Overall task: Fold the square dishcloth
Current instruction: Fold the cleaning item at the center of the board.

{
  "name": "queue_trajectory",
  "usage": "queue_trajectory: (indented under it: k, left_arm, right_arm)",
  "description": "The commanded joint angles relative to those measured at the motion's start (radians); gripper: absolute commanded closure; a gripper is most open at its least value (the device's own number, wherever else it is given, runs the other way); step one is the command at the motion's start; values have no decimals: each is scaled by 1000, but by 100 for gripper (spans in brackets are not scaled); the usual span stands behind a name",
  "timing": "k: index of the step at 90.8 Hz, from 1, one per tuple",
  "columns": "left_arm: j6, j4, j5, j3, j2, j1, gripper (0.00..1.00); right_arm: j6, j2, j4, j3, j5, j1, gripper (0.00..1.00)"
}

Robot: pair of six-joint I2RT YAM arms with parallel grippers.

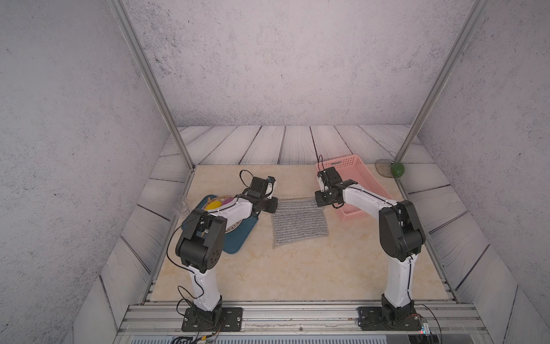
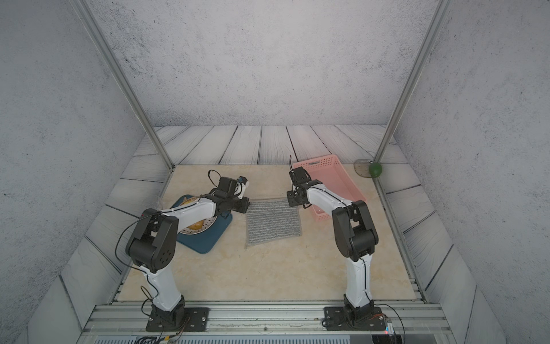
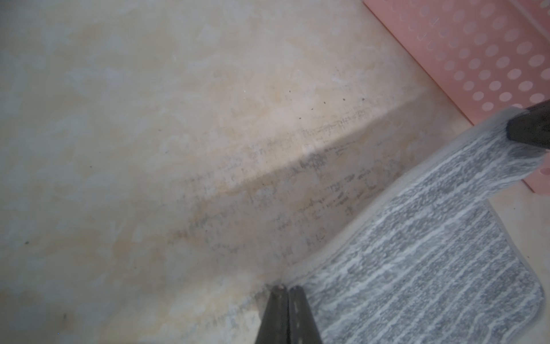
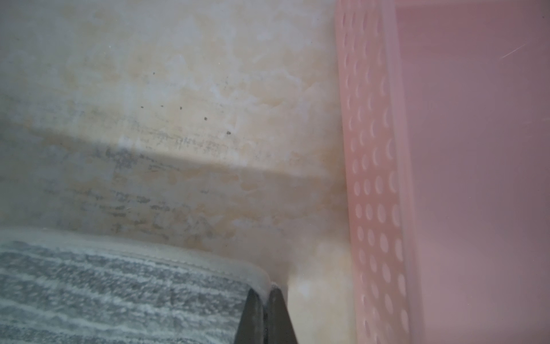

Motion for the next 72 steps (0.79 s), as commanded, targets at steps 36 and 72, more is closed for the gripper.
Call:
queue_trajectory:
  k: [36, 72]
  left_arm:
    - [-57, 112, -16, -172, -117, -41, 100]
    - [-127, 184, -11, -269, -163, -56, 100]
  right_arm:
    - [107, -131, 127, -199, -60, 5, 100]
    - [129, -178, 160, -295, -49, 13, 100]
